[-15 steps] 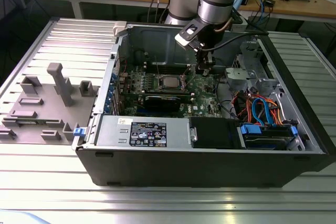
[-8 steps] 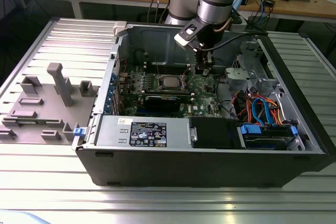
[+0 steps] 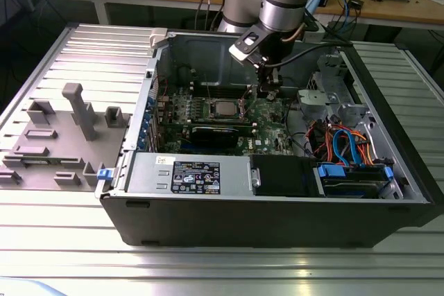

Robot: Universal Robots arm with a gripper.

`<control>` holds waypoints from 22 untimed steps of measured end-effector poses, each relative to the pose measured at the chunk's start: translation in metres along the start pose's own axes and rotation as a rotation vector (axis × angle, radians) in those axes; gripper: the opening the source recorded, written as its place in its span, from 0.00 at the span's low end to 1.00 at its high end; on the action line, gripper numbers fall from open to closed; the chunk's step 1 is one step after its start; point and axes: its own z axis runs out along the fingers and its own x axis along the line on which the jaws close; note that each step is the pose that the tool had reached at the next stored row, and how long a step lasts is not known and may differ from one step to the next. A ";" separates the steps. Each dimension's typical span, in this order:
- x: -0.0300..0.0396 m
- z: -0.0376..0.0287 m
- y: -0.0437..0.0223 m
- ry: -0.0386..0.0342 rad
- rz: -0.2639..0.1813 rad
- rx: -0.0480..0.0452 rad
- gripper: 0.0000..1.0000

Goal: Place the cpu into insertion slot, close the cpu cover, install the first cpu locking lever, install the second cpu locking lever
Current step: 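Close the cpu cover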

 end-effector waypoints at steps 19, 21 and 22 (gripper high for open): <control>0.0005 0.0001 -0.0043 0.0000 0.000 0.0000 0.11; 0.0005 0.0000 -0.0047 0.0000 0.000 0.0000 0.11; 0.0006 0.0000 -0.0050 0.0000 0.000 0.0000 0.11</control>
